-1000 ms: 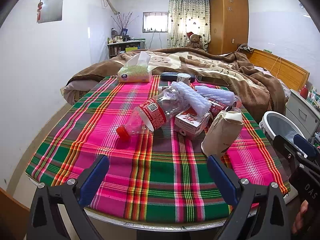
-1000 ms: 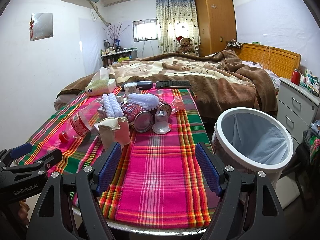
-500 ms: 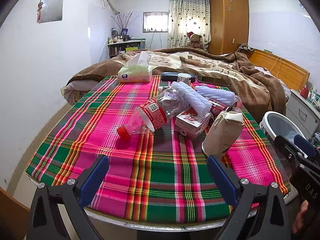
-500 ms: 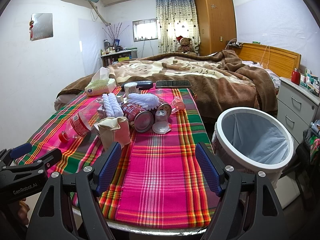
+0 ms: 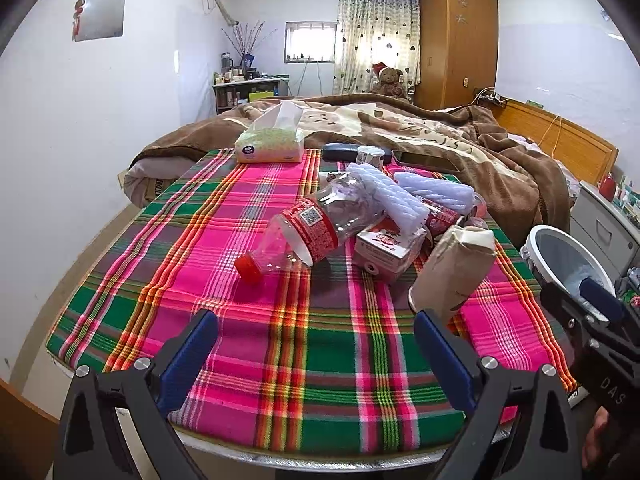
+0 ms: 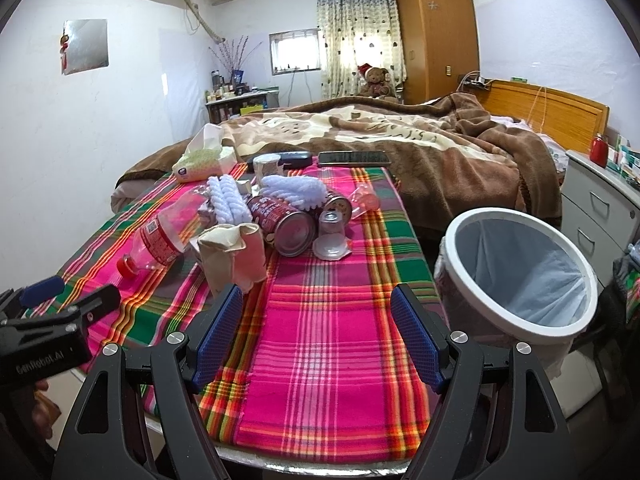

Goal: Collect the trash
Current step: 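Grasp the clear plastic bottle with the left tool while the right tool grasps the beige paper cup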

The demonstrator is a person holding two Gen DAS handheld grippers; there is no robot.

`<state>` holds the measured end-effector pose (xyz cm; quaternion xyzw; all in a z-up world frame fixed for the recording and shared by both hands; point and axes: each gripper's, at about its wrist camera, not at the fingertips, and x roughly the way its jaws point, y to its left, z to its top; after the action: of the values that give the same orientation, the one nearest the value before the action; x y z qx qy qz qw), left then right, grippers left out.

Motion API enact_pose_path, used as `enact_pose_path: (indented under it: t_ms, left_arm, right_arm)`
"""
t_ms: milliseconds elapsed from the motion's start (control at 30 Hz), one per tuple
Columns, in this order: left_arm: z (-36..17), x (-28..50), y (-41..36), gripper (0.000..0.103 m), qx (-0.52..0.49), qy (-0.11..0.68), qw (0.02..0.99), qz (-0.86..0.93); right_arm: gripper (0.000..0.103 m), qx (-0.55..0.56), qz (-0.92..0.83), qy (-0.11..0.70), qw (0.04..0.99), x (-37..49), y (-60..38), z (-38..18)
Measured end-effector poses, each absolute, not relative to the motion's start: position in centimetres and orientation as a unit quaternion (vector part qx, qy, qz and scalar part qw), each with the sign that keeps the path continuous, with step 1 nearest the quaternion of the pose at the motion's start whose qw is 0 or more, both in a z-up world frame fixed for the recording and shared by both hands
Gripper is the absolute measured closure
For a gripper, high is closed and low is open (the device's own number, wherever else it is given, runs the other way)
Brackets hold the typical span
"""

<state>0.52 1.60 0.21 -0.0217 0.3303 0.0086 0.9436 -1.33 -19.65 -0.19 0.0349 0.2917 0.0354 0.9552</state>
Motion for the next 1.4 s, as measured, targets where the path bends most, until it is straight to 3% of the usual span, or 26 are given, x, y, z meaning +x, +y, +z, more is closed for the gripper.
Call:
enact_pose_path:
  t_ms: [633, 767, 867, 967, 1200, 1333, 1400]
  left_arm:
    - [-0.2, 9.3, 7.5, 0.003, -0.025, 0.366, 0.929, -0.054]
    - [-0.4, 12.0, 6.9, 0.003, 0.007, 0.385, 0.919, -0.08]
    - [-0.8, 13.6, 6.3, 0.004, 0.016, 0.398, 0.912, -0.099]
    - [-1.1, 15.1, 5.9, 0.008, 0.026, 0.407, 0.907, -0.109]
    - [-2.2, 17.3, 4.3, 0.013, 0.049, 0.433, 0.888, -0.148]
    - [-2.7, 18.0, 3.7, 0.03, 0.043, 0.446, 0.88, -0.159]
    - [-2.7, 18.0, 3.4, 0.031, 0.045, 0.444, 0.881, -0.159]
  right_arm:
    - [0.026, 0.05, 0.114, 0.323, 0.938, 3.4, -15.5, -1.4]
    - [0.039, 0.059, 0.106, 0.341, 0.932, 4.2, -15.4, -1.9]
    - [0.043, 0.06, 0.106, 0.349, 0.929, 4.6, -15.2, -2.1]
    - [0.053, 0.057, 0.102, 0.349, 0.93, 4.8, -15.1, -2.1]
    - [0.056, 0.059, 0.107, 0.347, 0.93, 5.2, -15.3, -2.0]
    - [0.057, 0.065, 0.11, 0.346, 0.929, 5.4, -15.8, -2.0]
    - [0.058, 0.063, 0.108, 0.343, 0.931, 5.4, -15.8, -2.0]
